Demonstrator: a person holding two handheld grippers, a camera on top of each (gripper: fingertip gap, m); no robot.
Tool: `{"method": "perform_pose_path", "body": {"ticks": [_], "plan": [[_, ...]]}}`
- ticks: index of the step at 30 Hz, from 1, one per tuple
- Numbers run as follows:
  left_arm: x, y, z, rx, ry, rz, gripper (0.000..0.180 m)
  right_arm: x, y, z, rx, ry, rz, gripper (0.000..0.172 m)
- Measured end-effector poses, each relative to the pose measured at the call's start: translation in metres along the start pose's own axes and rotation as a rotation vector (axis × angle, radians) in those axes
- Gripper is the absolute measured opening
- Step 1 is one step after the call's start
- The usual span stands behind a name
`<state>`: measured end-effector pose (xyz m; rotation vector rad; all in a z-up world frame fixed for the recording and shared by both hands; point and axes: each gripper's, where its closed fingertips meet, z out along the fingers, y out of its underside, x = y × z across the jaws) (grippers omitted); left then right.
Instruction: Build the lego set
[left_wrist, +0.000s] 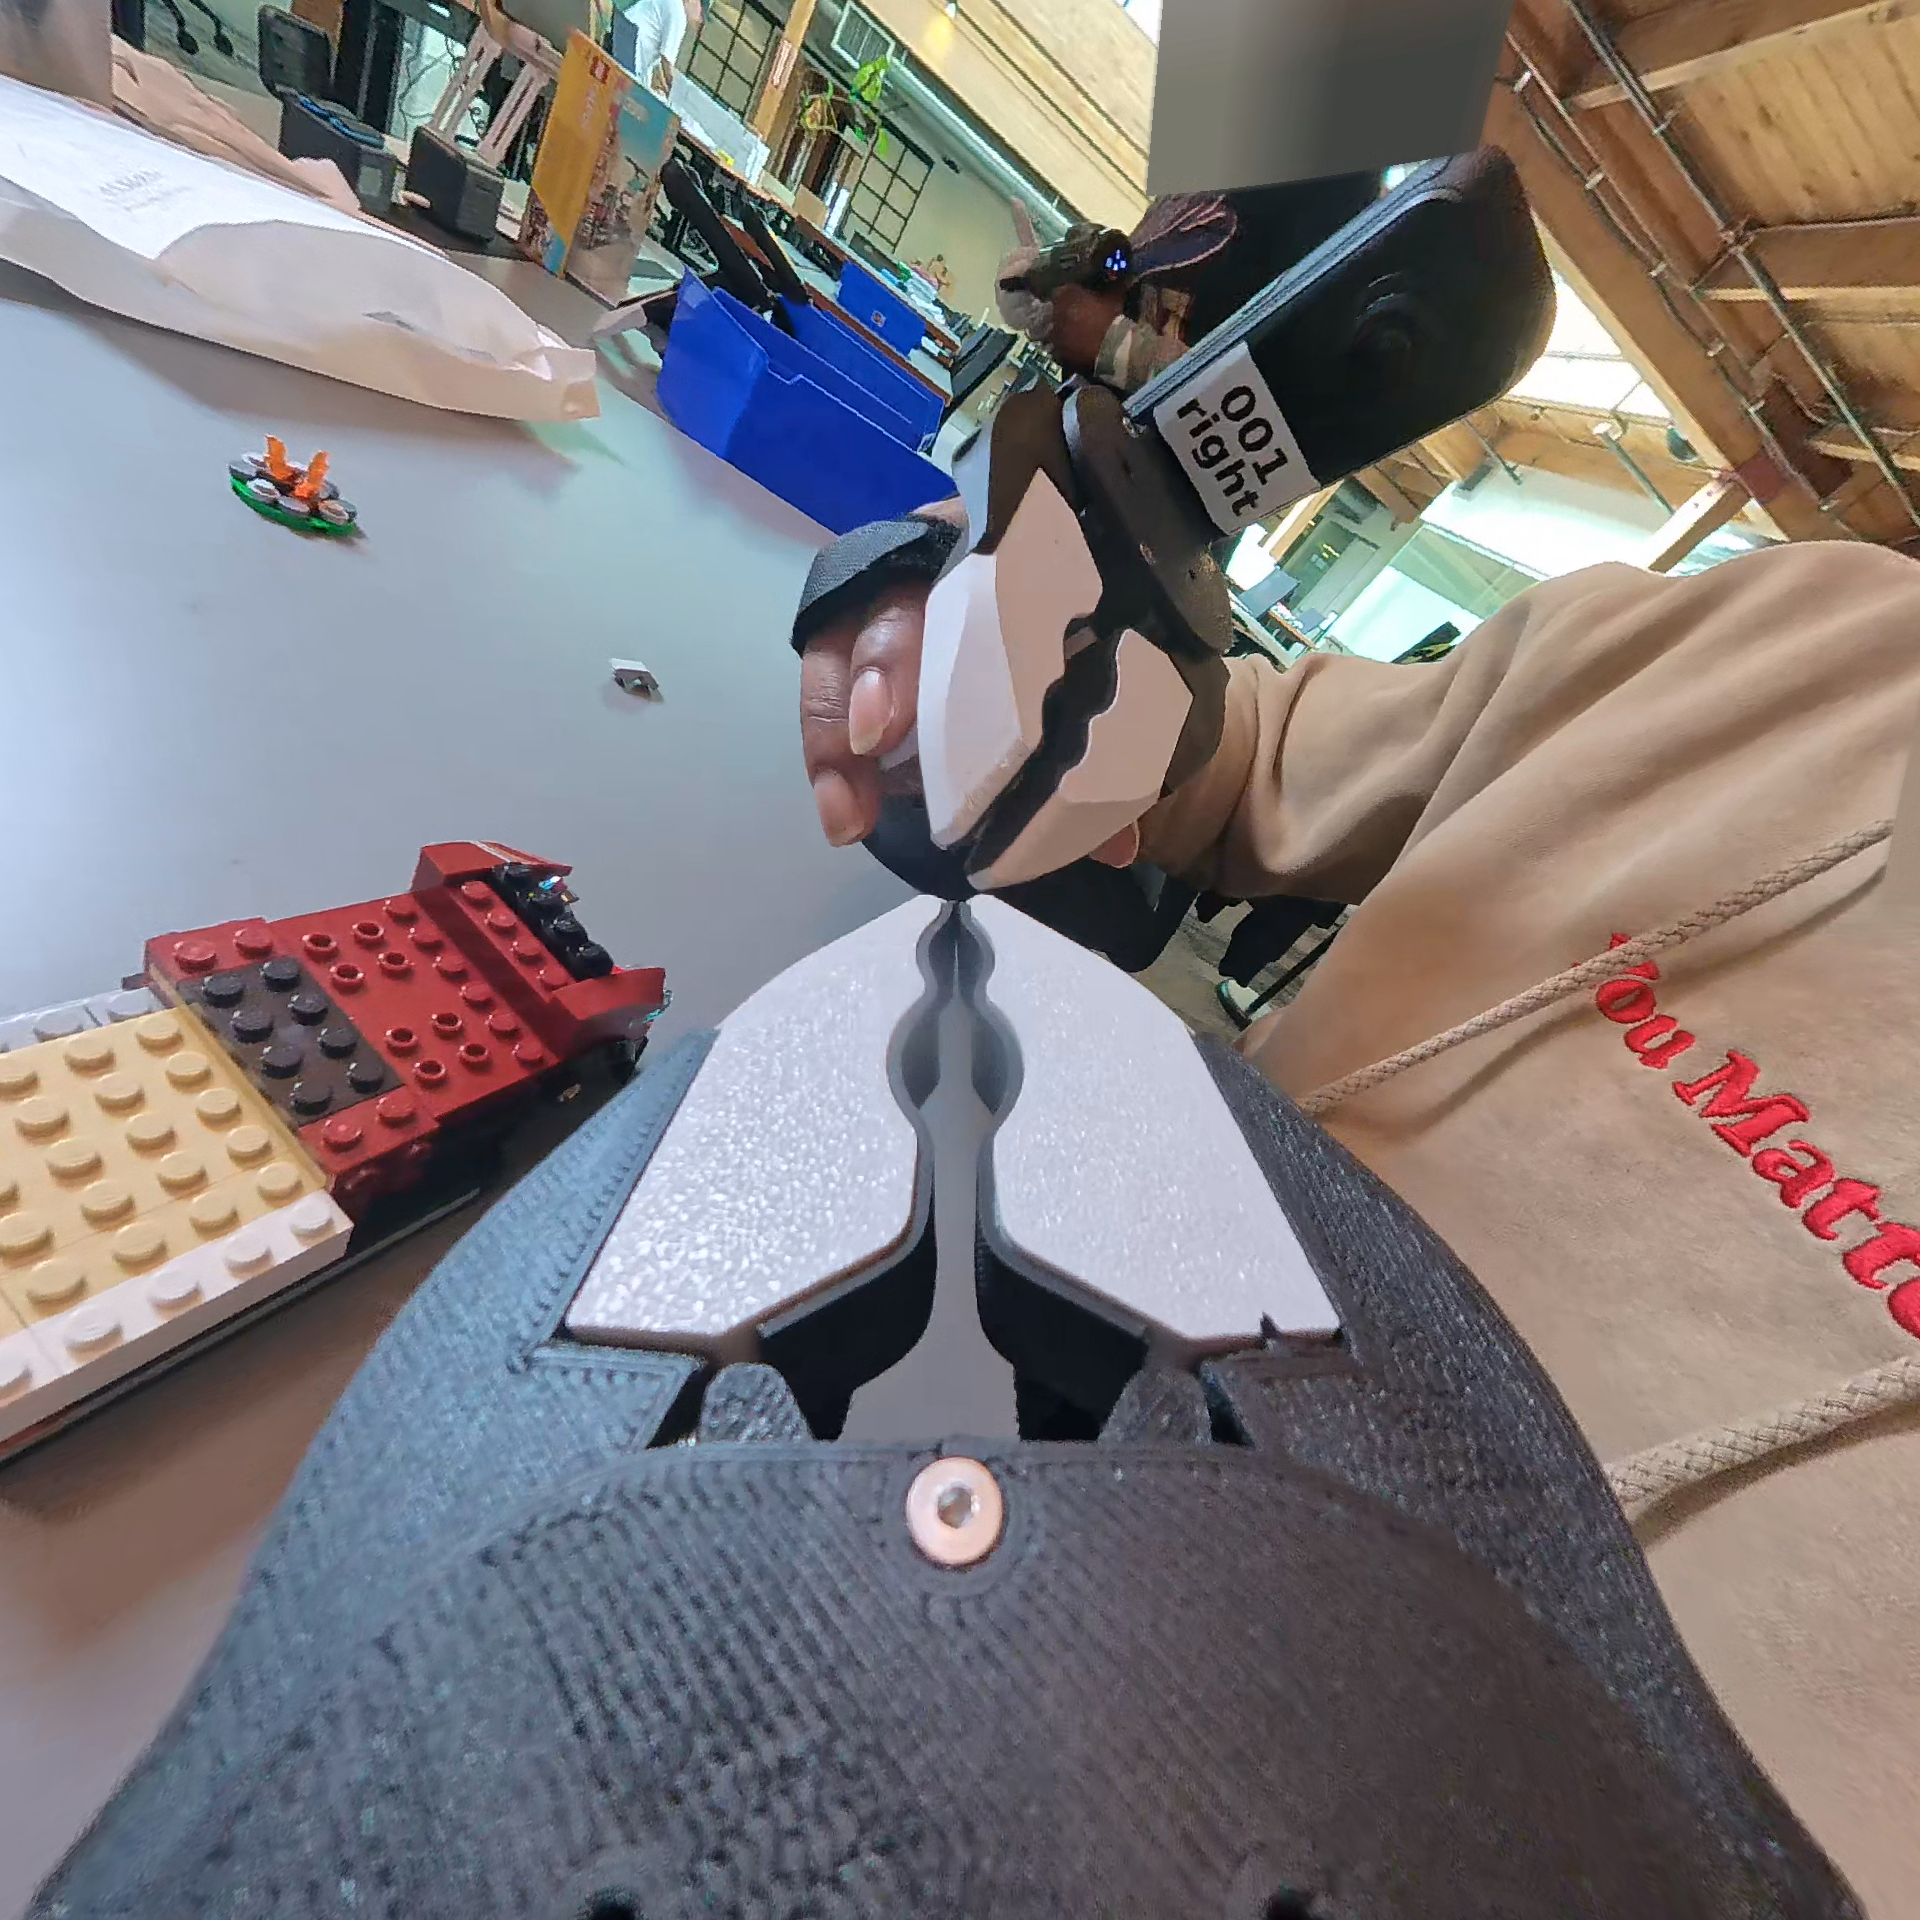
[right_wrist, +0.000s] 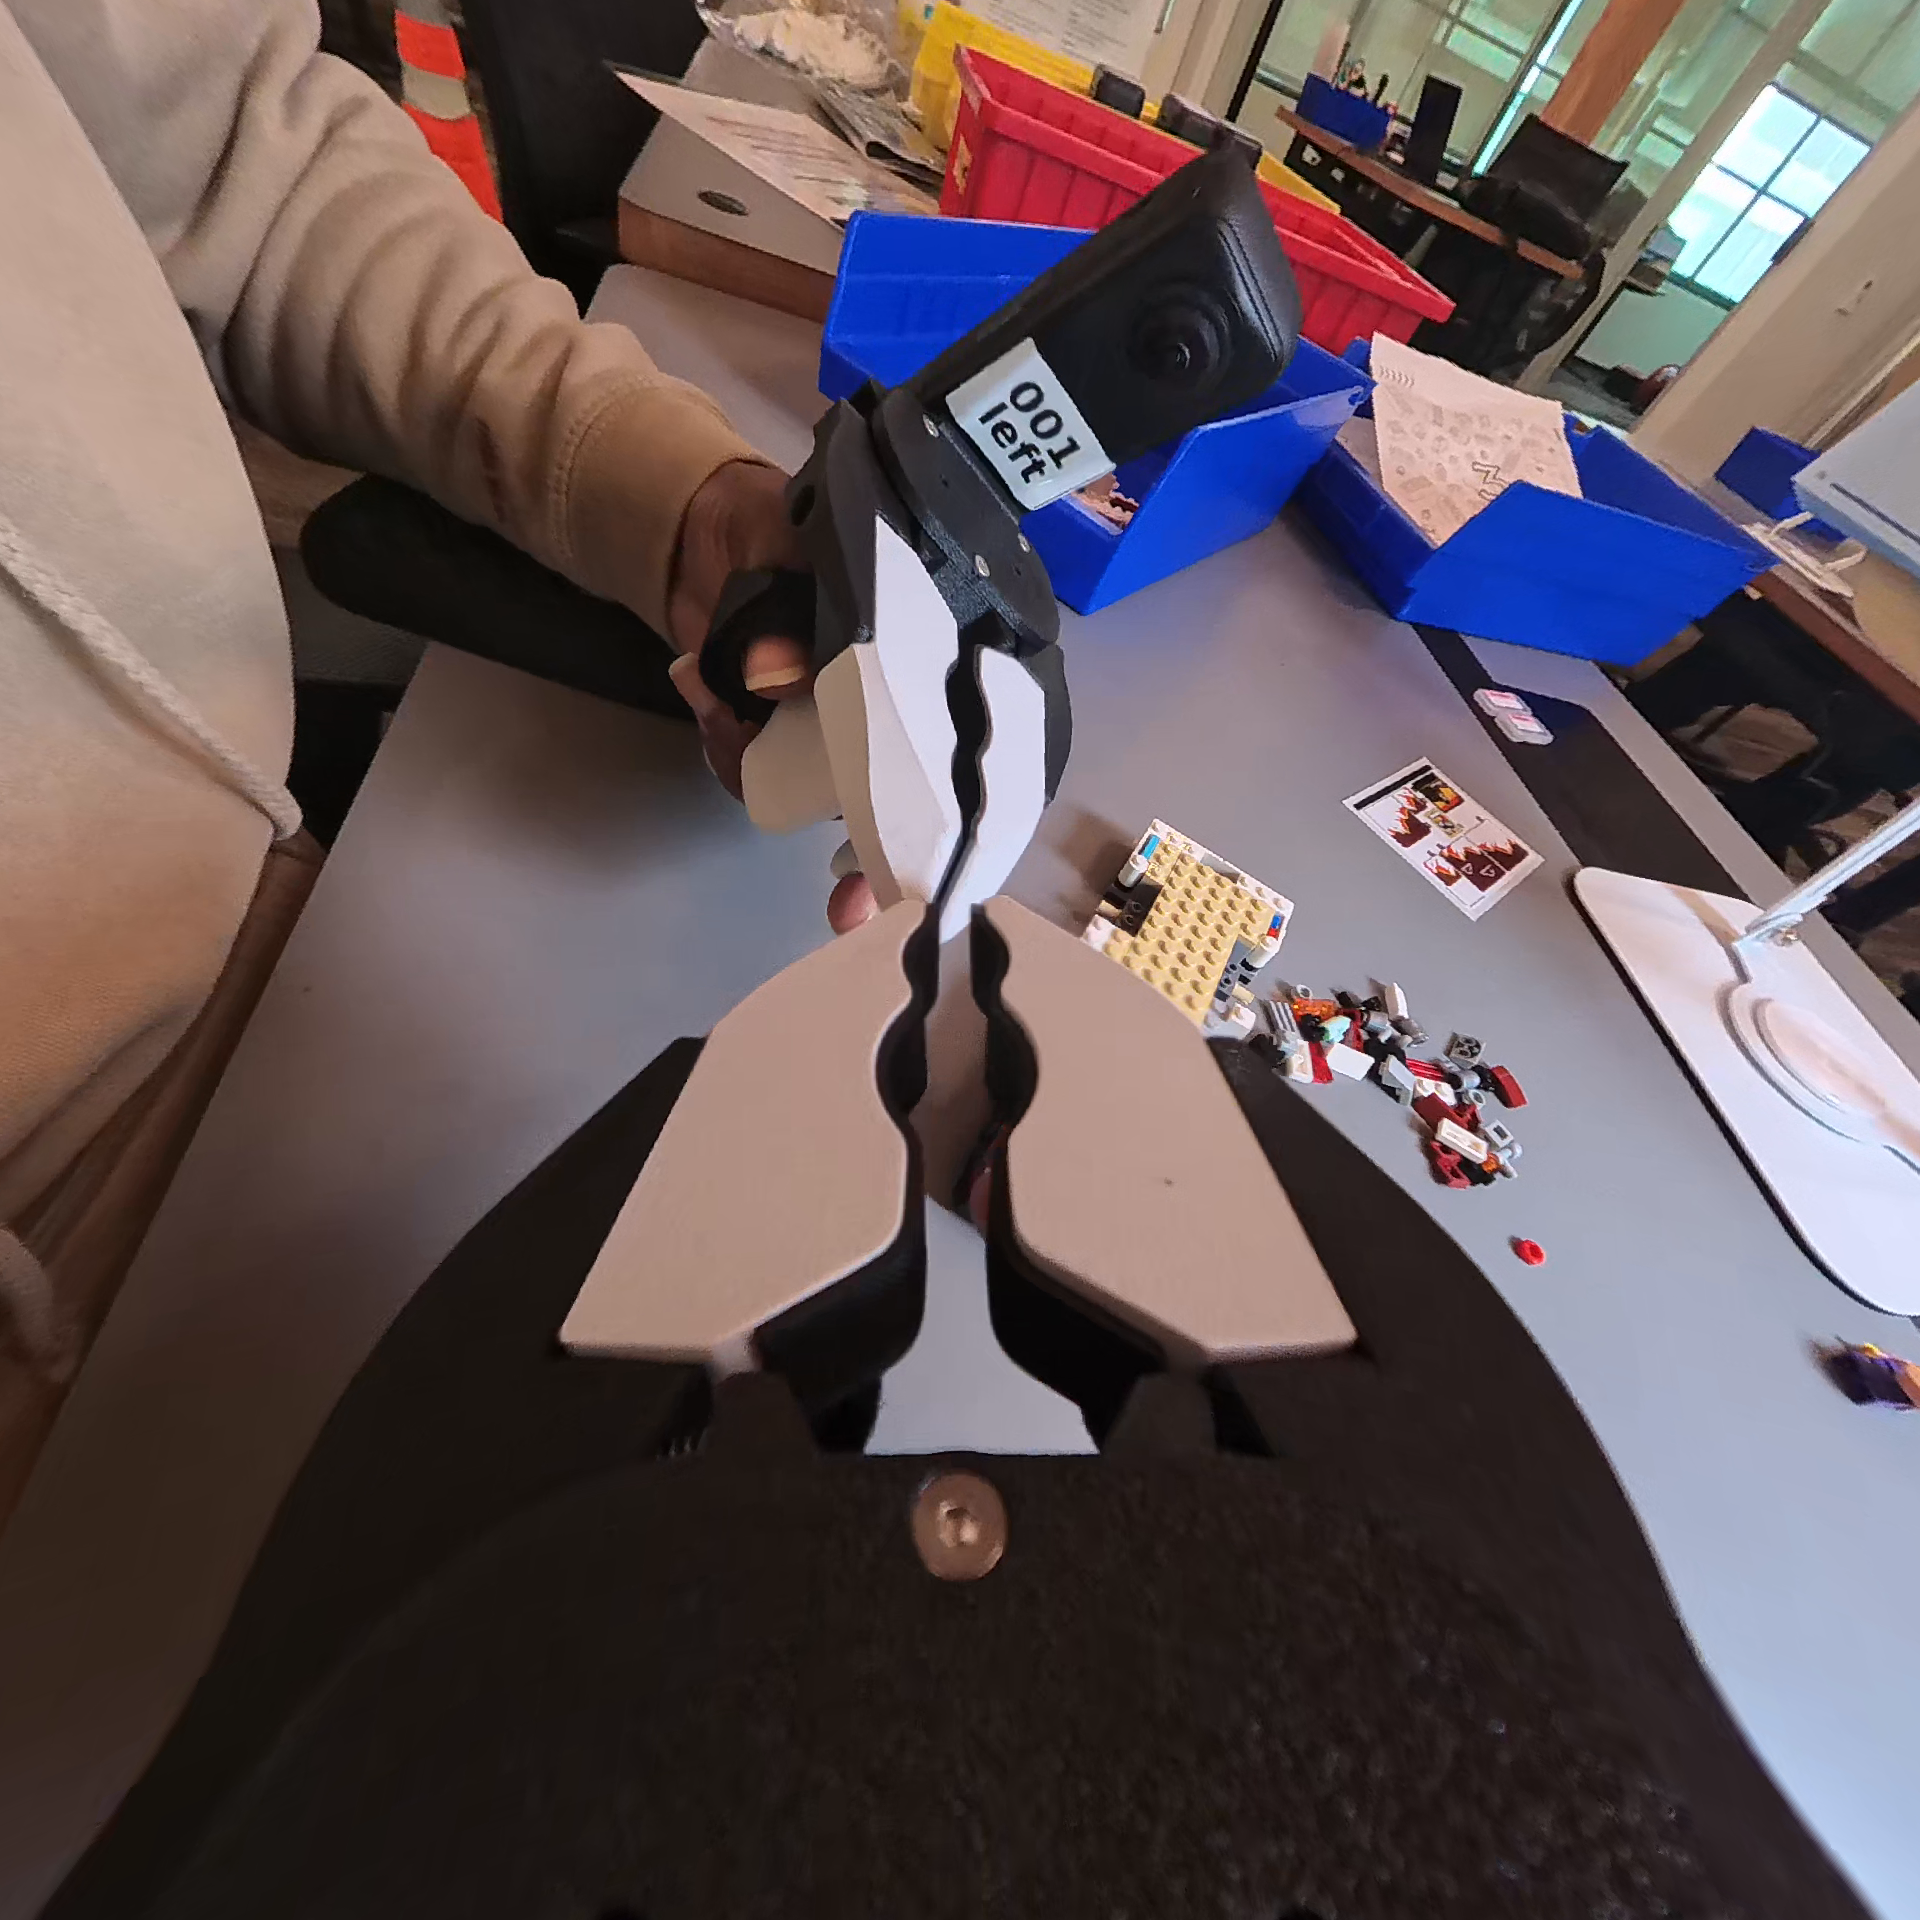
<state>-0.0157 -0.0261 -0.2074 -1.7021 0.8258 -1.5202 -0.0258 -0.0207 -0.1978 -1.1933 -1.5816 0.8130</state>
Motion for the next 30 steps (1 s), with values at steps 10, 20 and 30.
{"method": "perform_pose_path", "body": {"ticks": [10, 20, 30], "plan": [[-0.017, 0.001, -0.004, -0.012, -0.098, 0.025, 0.0, 0.017, 0.009, -0.009, -0.036, 0.069, -0.001, 0.004], [-0.032, 0.01, -0.005, -0.084, -0.227, 0.151, 0.015, 0.038, 0.11, -0.088, -0.554, -0.061, 0.152, 0.025], [-0.037, 0.027, 0.002, -0.182, -0.277, 0.249, 0.015, 0.023, 0.14, -0.055, -0.682, -0.24, 0.118, 0.027]]}}
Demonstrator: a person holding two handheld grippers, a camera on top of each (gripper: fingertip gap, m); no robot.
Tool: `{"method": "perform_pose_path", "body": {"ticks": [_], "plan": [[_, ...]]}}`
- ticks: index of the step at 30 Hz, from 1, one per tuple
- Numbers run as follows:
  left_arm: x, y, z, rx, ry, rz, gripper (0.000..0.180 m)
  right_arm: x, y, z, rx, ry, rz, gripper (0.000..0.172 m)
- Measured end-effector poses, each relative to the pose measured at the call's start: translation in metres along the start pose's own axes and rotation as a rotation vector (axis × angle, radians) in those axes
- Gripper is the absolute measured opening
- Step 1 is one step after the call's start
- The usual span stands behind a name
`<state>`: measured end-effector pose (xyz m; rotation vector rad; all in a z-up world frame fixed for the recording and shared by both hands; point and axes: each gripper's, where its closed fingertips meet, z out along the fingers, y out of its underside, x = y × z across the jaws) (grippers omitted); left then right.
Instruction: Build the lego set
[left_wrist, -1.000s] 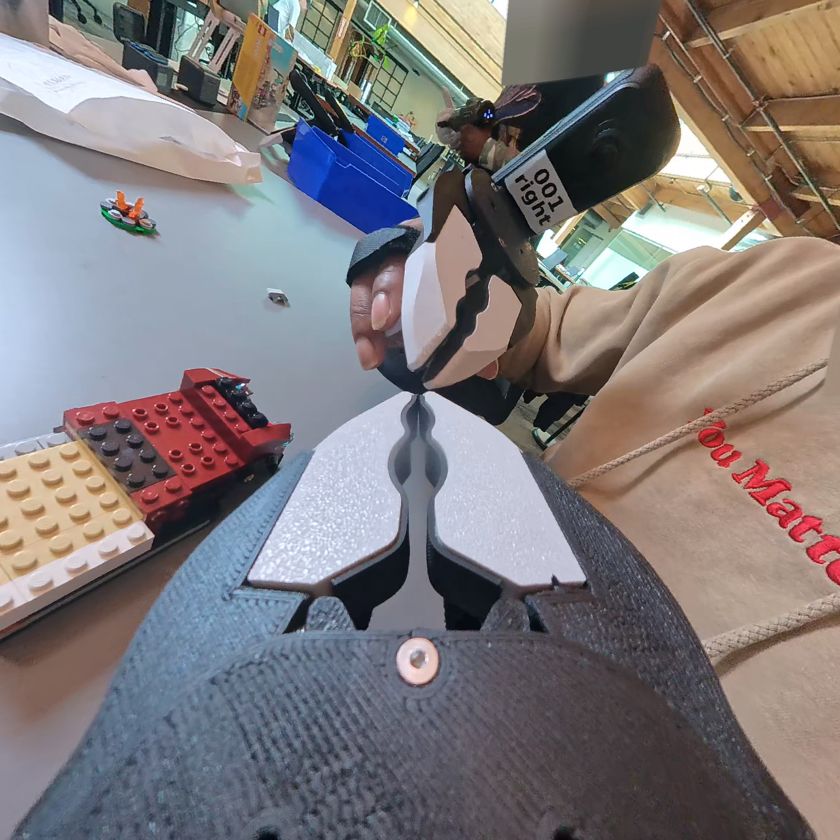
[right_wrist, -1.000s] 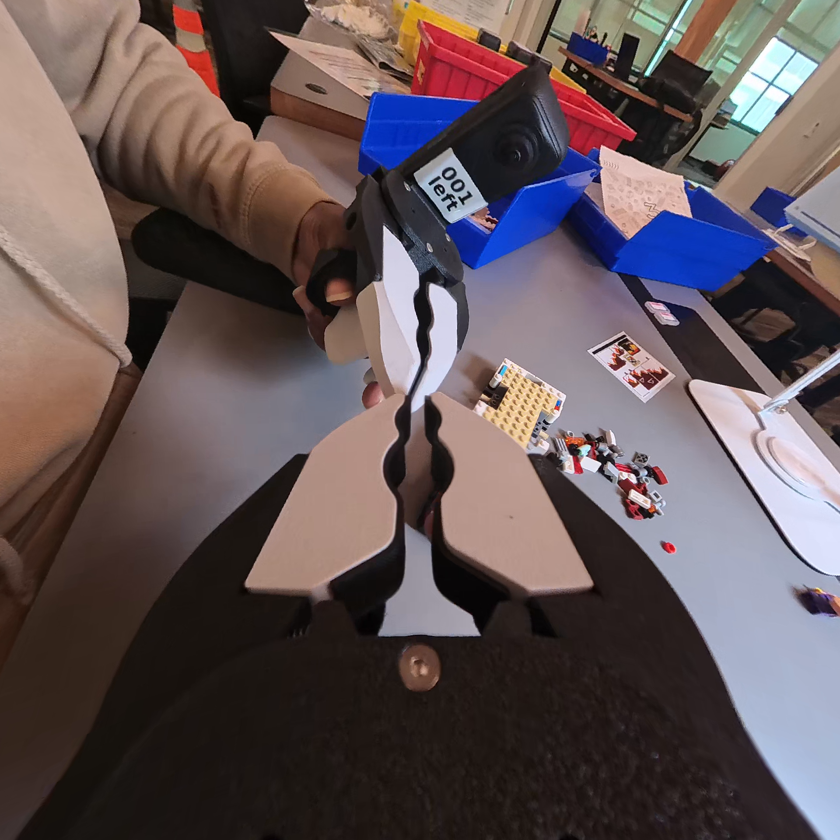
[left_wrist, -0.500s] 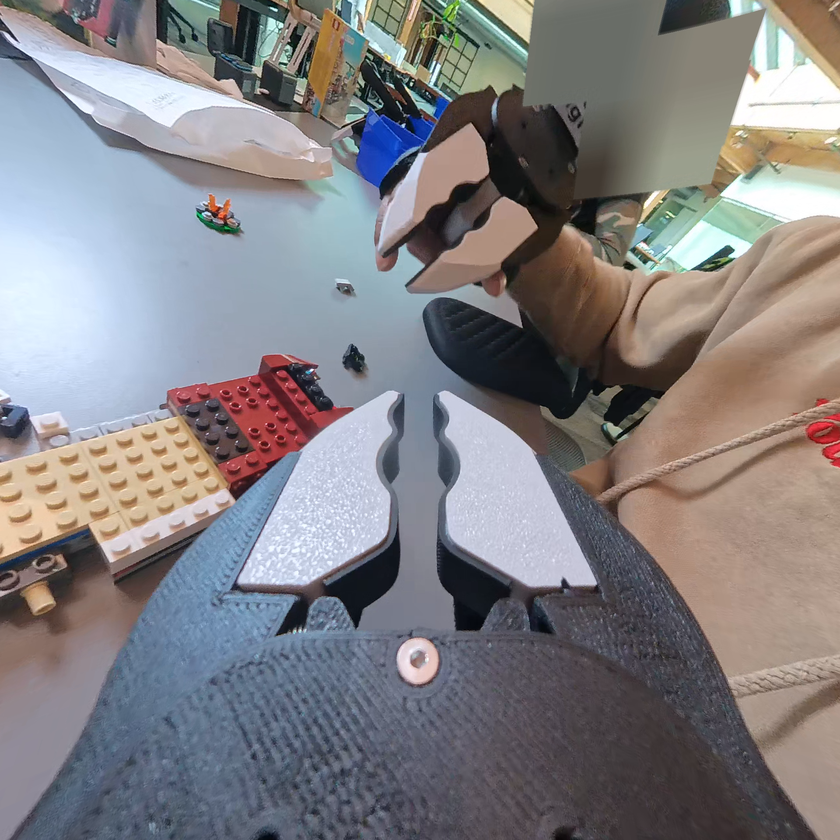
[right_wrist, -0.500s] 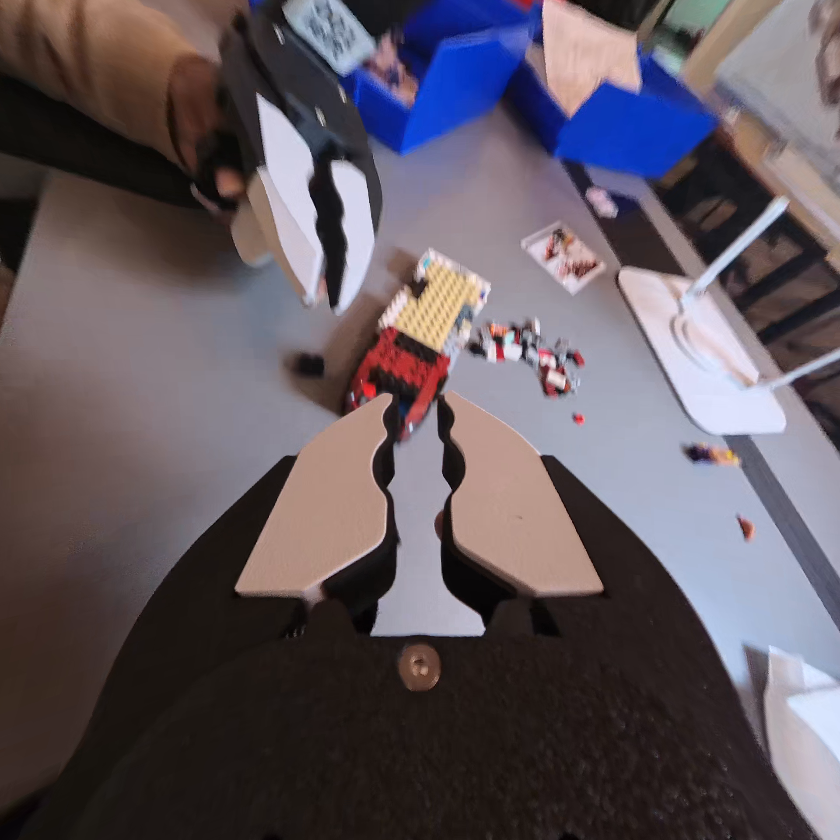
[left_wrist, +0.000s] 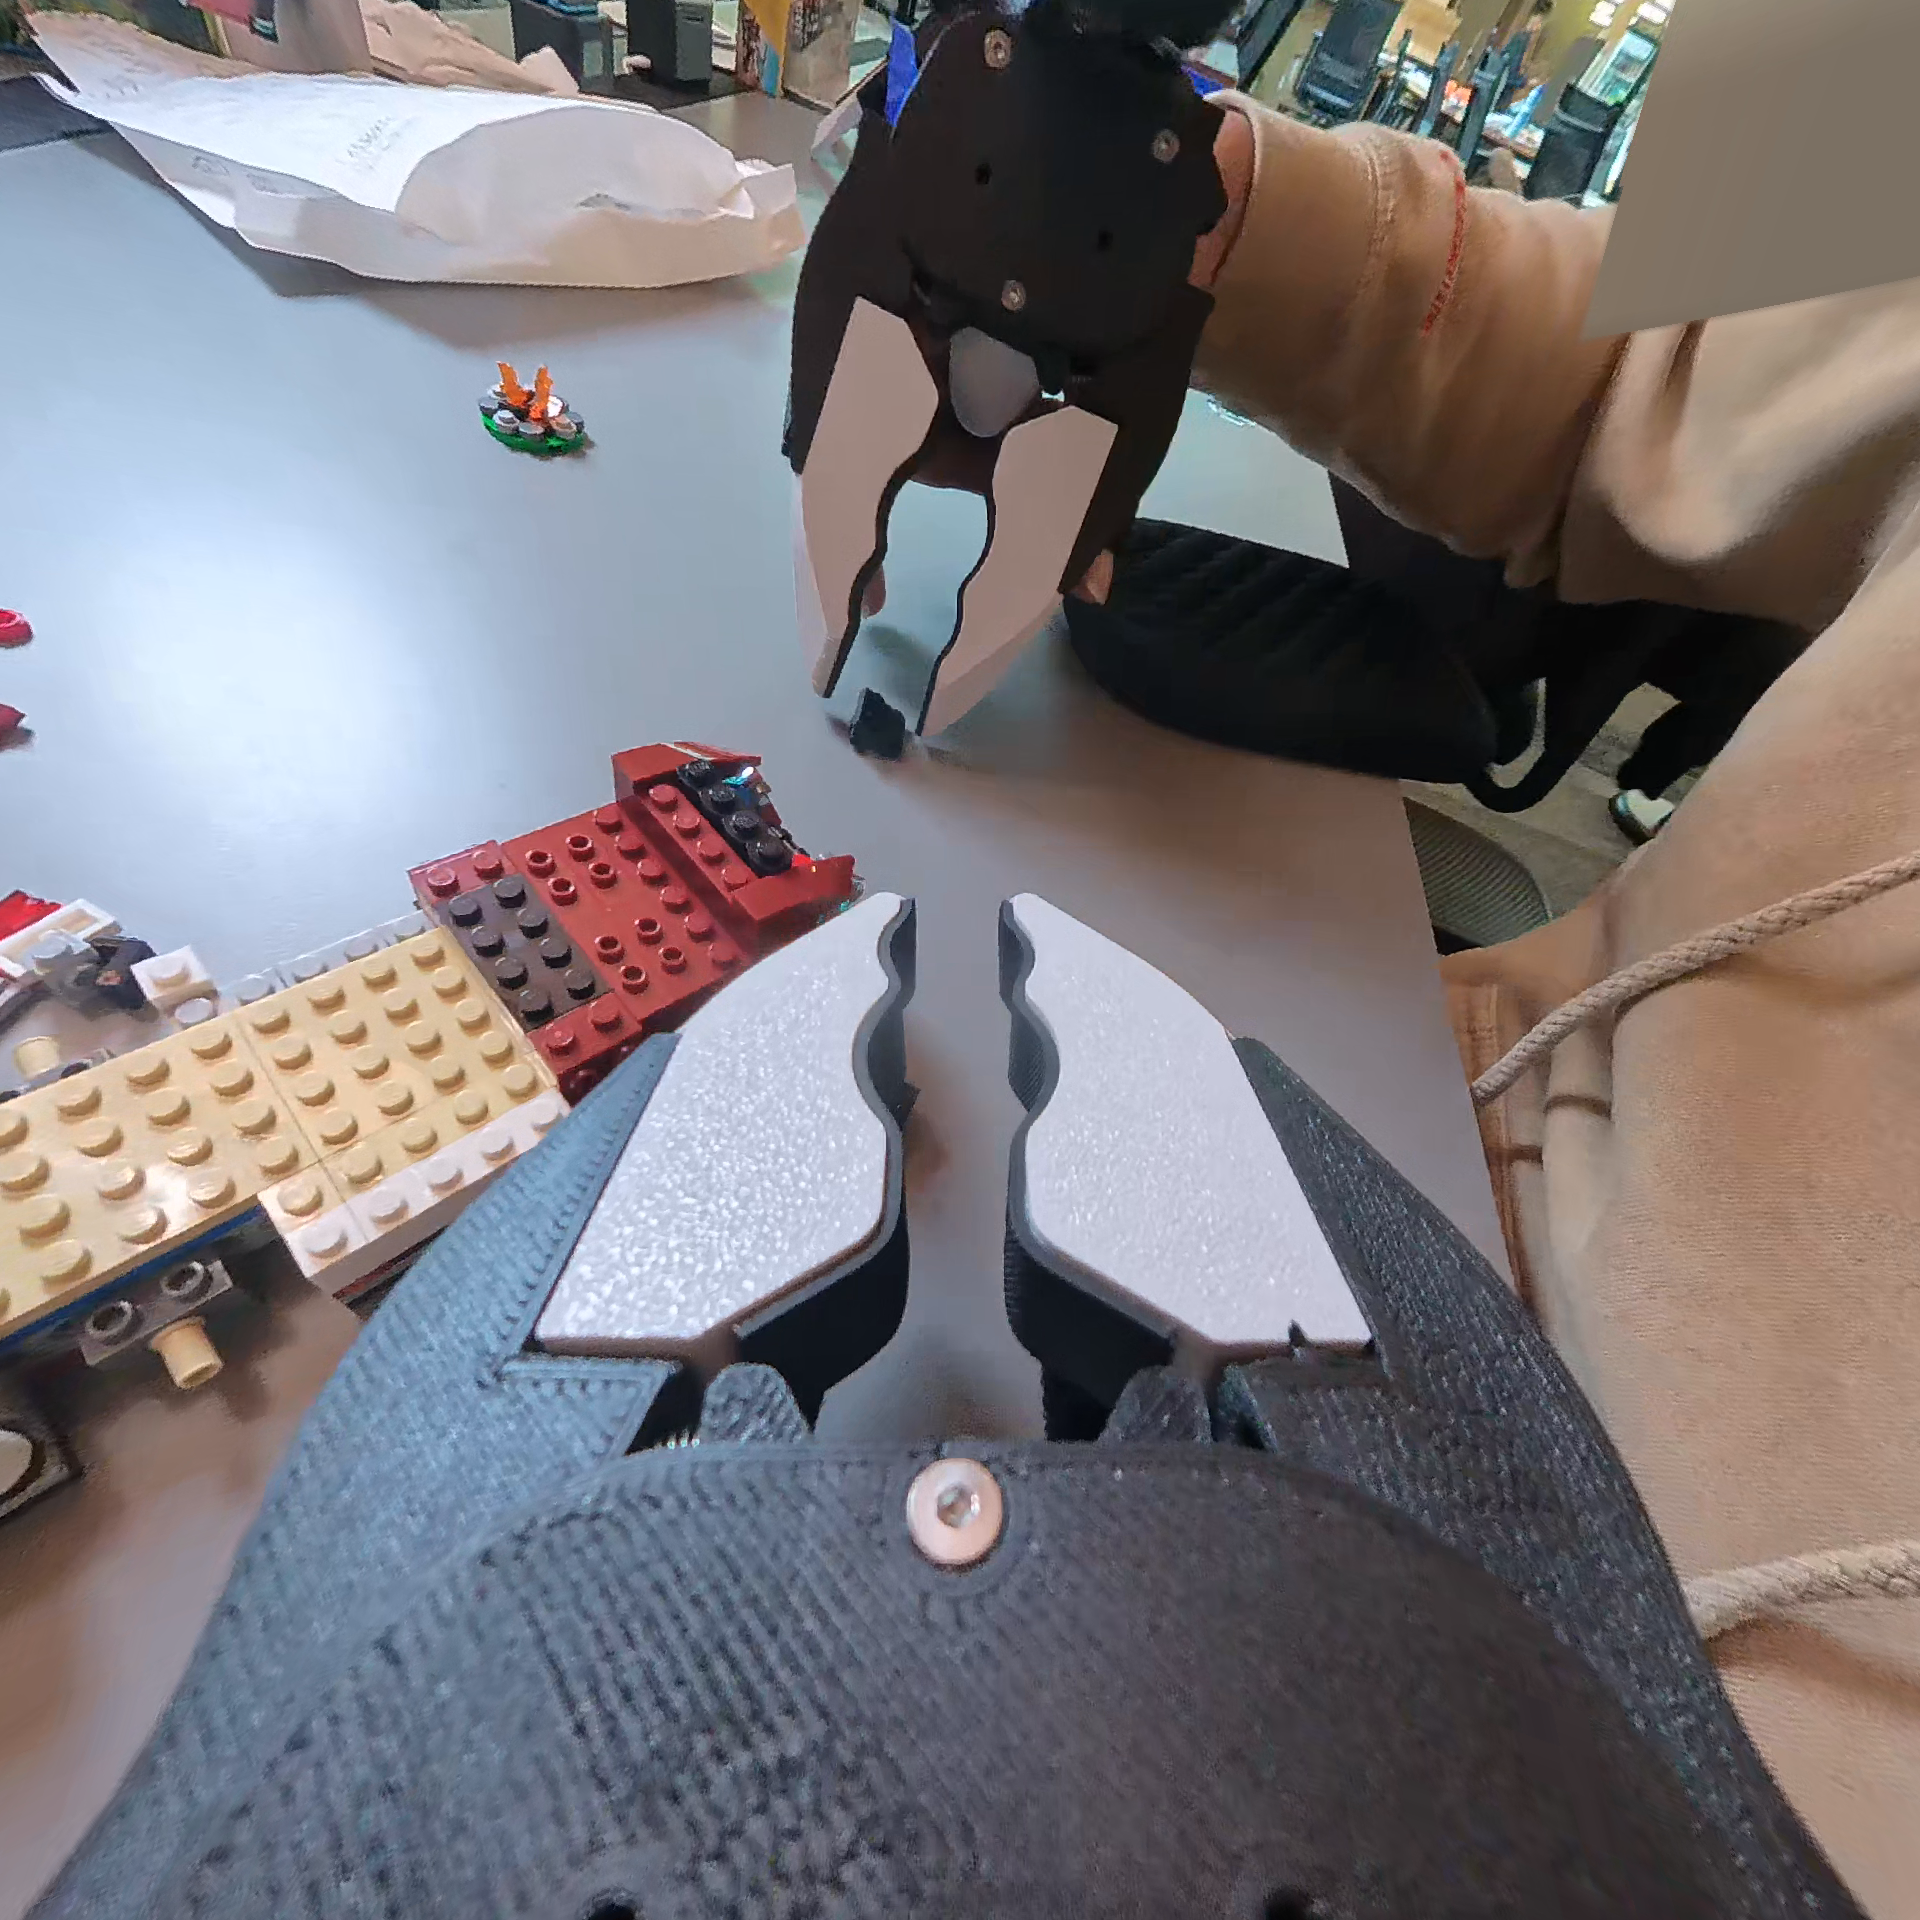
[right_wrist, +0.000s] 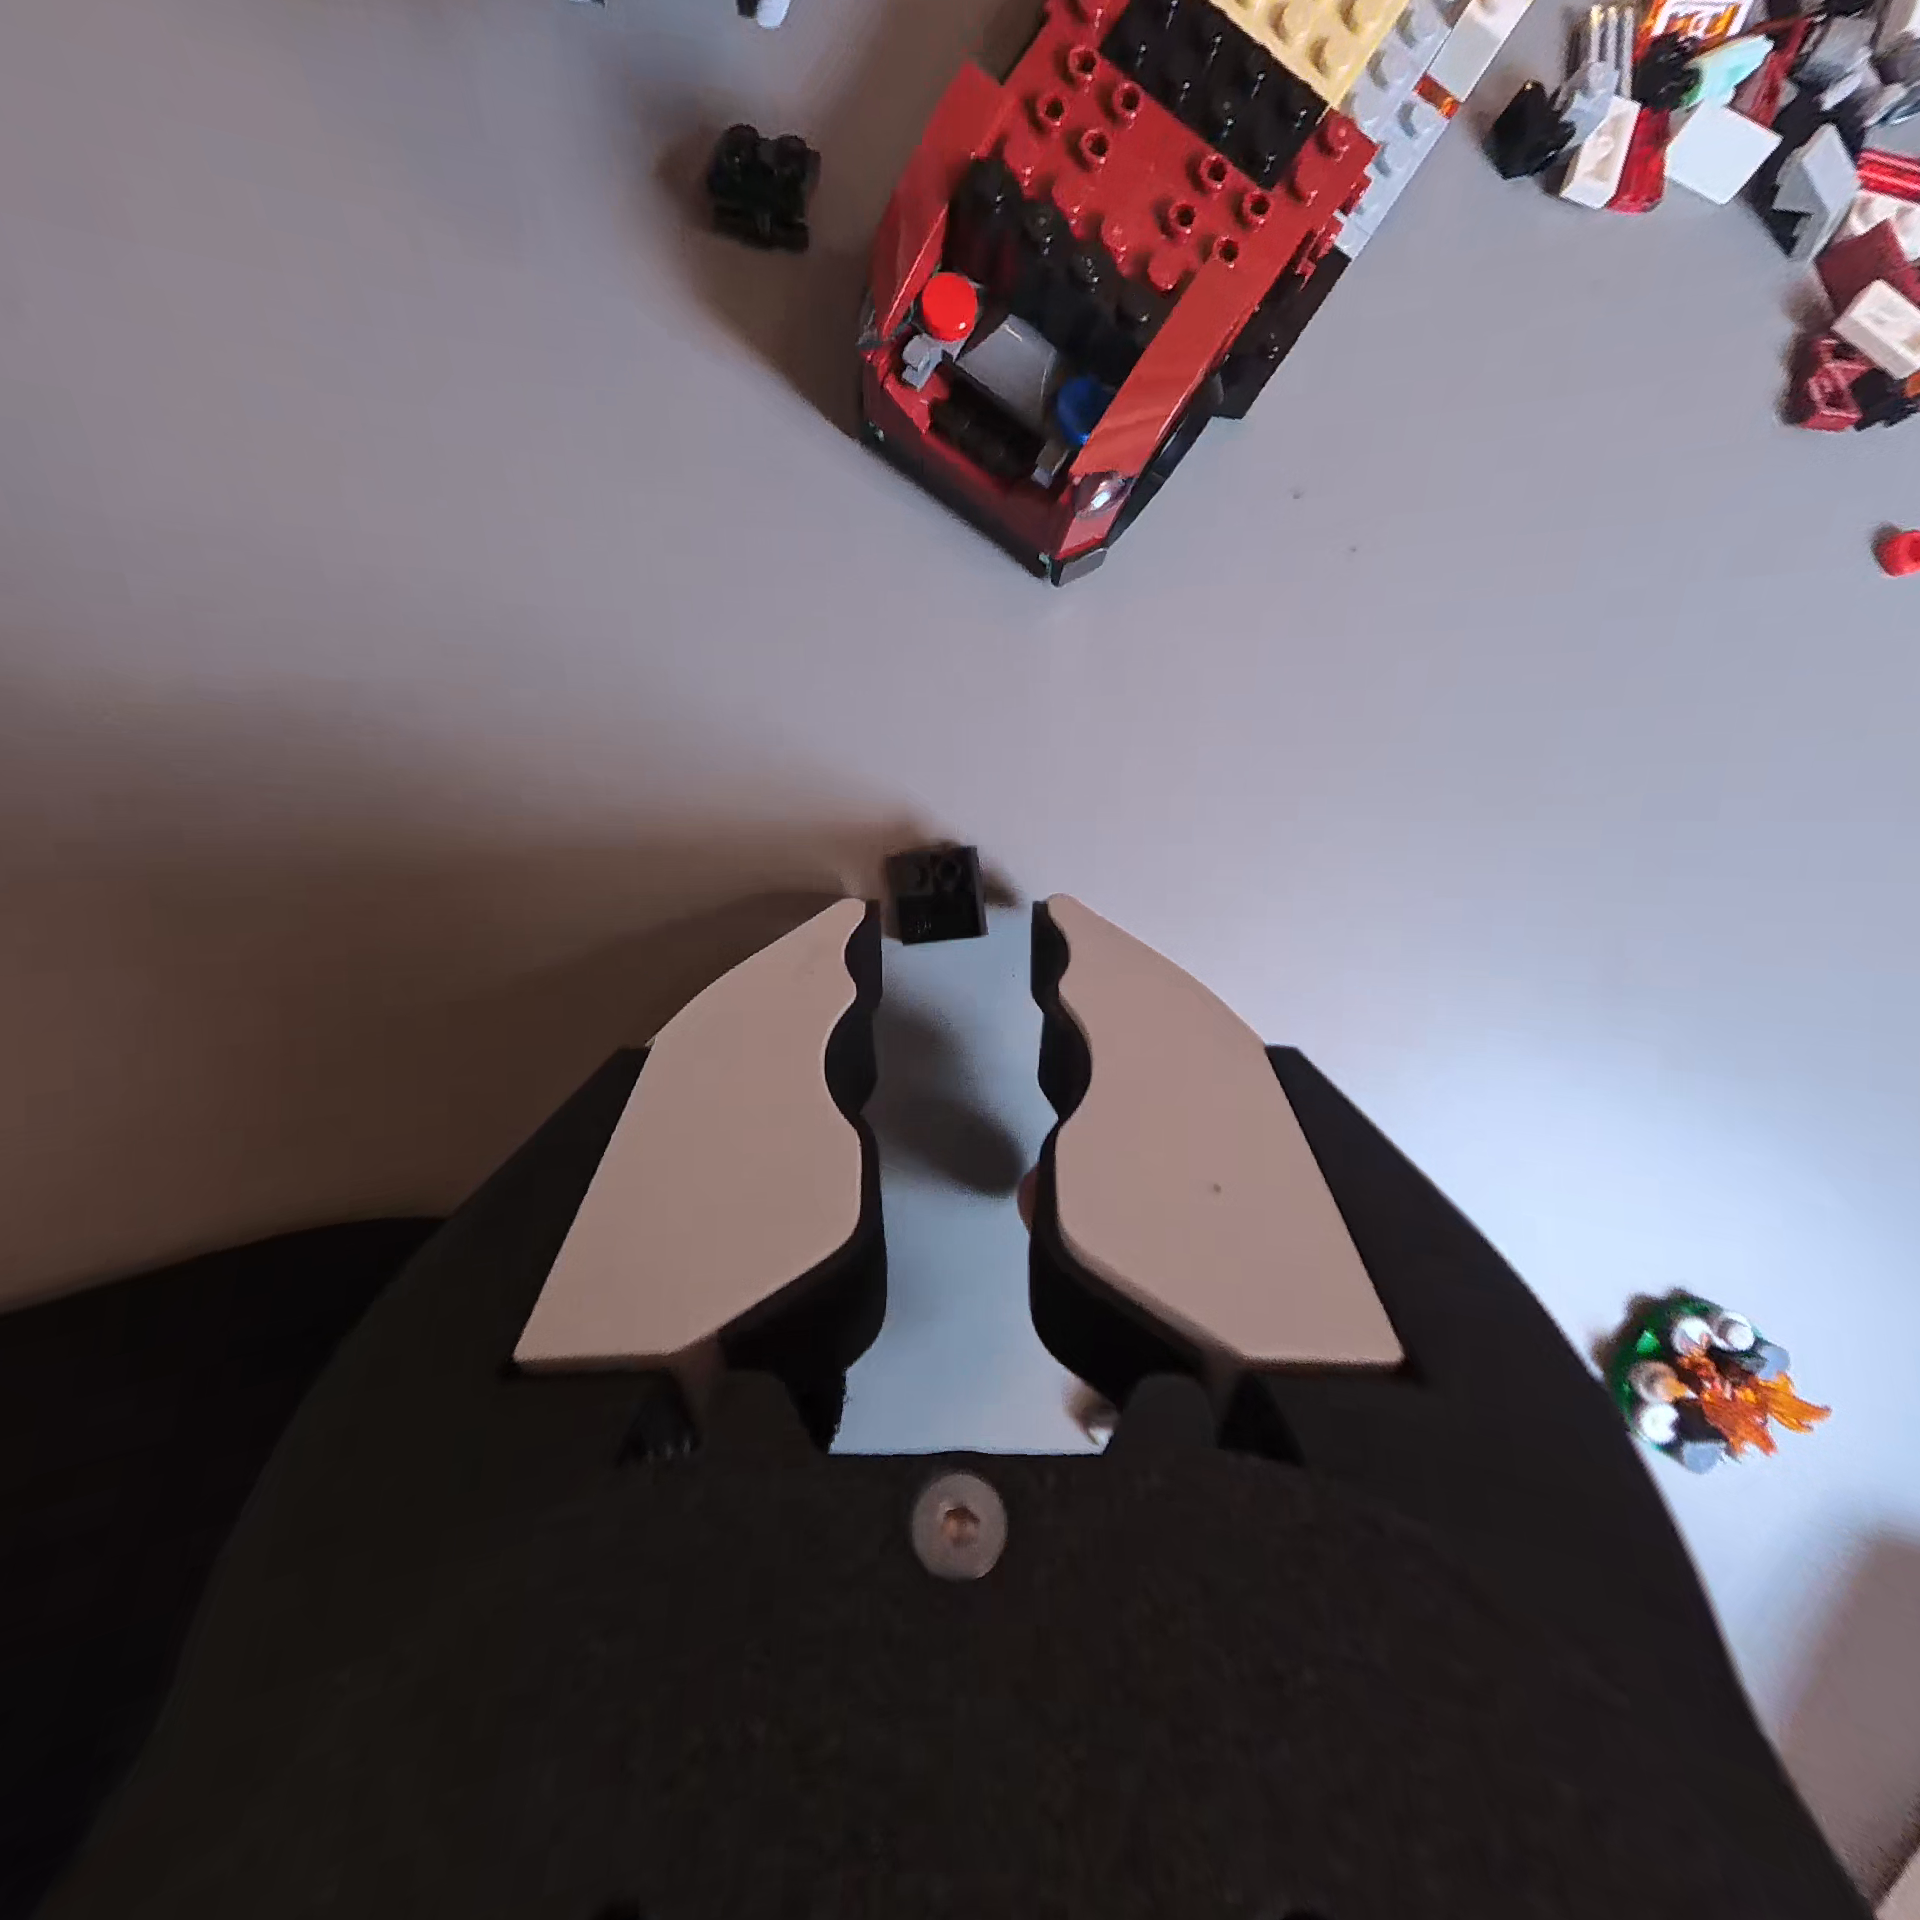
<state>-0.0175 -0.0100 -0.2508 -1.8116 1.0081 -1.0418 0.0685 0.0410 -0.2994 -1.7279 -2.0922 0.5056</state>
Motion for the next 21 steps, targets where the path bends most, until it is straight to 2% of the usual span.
{"method": "perform_pose_path", "body": {"ticks": [5, 10, 13, 15, 21], "plan": [[0.002, 0.001, 0.0, -0.008, 0.002, 0.02, 0.015, -0.004, -0.003, 0.004, 0.008, -0.014, -0.003, 0.016], [0.005, 0.002, 0.002, -0.012, -0.001, 0.038, 0.015, -0.006, -0.017, 0.001, 0.085, 0.0, 0.04, 0.016], [0.0, -0.003, 0.001, 0.0, -0.084, 0.138, 0.016, -0.002, -0.05, -0.012, 0.273, 0.035, 0.163, 0.016], [-0.005, -0.011, 0.0, 0.017, -0.17, 0.233, 0.02, 0.002, -0.075, -0.024, 0.442, 0.032, 0.323, 0.016], [-0.009, -0.042, -0.007, 0.062, -0.409, 0.572, 0.035, -0.008, -0.125, -0.046, 0.863, -0.241, 0.773, 0.016]]}}
